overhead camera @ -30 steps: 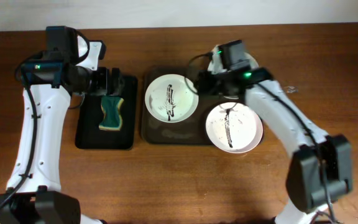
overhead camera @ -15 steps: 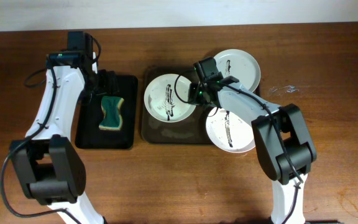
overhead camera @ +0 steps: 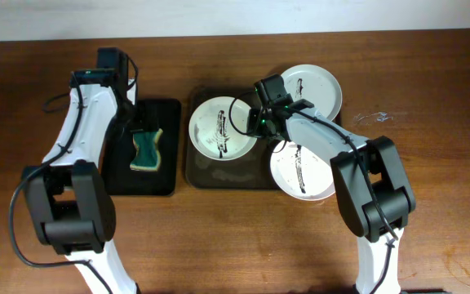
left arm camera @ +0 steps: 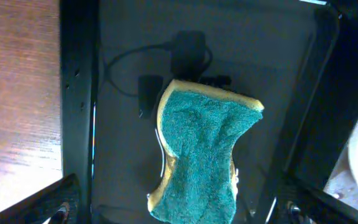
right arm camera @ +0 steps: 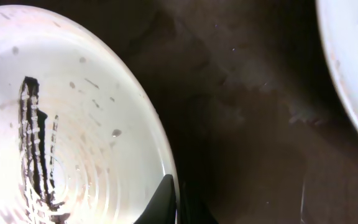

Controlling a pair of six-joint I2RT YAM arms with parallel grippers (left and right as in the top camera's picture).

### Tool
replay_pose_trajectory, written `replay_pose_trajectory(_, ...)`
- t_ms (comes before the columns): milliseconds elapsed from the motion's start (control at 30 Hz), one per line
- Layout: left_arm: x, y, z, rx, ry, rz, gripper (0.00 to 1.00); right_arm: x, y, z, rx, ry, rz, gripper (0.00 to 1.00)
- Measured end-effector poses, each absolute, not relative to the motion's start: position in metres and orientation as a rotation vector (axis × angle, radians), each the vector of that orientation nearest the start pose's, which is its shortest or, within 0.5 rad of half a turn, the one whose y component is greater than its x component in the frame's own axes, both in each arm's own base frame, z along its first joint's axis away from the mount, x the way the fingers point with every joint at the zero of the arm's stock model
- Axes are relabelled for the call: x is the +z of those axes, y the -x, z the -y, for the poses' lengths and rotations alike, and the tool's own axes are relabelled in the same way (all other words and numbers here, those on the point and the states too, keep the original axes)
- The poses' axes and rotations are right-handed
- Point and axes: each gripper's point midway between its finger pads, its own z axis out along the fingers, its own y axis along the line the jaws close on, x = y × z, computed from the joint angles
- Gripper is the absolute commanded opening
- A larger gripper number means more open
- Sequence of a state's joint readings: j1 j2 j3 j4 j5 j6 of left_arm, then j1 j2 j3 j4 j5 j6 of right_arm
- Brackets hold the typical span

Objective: Clean dirty plates on tray and stack at the side
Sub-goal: 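Reach the left gripper to the sponge and the right gripper to the left plate, then grasp the green sponge with the left gripper and lift it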

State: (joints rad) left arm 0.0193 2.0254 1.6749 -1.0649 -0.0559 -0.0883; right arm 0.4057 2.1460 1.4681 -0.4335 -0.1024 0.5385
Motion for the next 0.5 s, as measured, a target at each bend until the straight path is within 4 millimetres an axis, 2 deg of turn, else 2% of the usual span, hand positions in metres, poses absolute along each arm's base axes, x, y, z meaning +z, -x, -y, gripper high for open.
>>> replay_pose_trajectory(133, 0.073, -0.42, -0.017, 0.078, 0.077, -3.015, 0.78, 0.009, -0.453, -0.214, 0.418, -0.149, -2.744, 0.04)
replay_pose_trajectory(233, 0.065, -0.418, -0.001, -0.062, -0.064, -3.035, 0.69, 0.008, -0.453, -0.214, 0.417, -0.148, -2.745, 0.04)
replay_pose_trajectory(300, 0.051, -0.415, 0.004, -0.104, -0.09, -3.065, 0.56, 0.008, -0.453, -0.214, 0.417, -0.148, -2.745, 0.04)
replay_pose_trajectory(333, 0.037, -0.411, 0.005, -0.115, -0.097, -3.101, 0.53, 0.008, -0.453, -0.214, 0.417, -0.148, -2.745, 0.04)
replay_pose_trajectory(400, 0.021, -0.402, 0.002, -0.09, -0.055, -3.151, 0.48, 0.008, -0.453, -0.214, 0.417, -0.149, -2.745, 0.04)
replay_pose_trajectory(467, 0.014, -0.398, -0.003, -0.047, 0.009, -3.176, 0.33, 0.008, -0.453, -0.214, 0.417, -0.148, -2.745, 0.04)
replay_pose_trajectory(500, 0.014, -0.398, -0.003, -0.043, 0.021, -3.176, 0.2, 0.008, -0.453, -0.214, 0.417, -0.149, -2.745, 0.04)
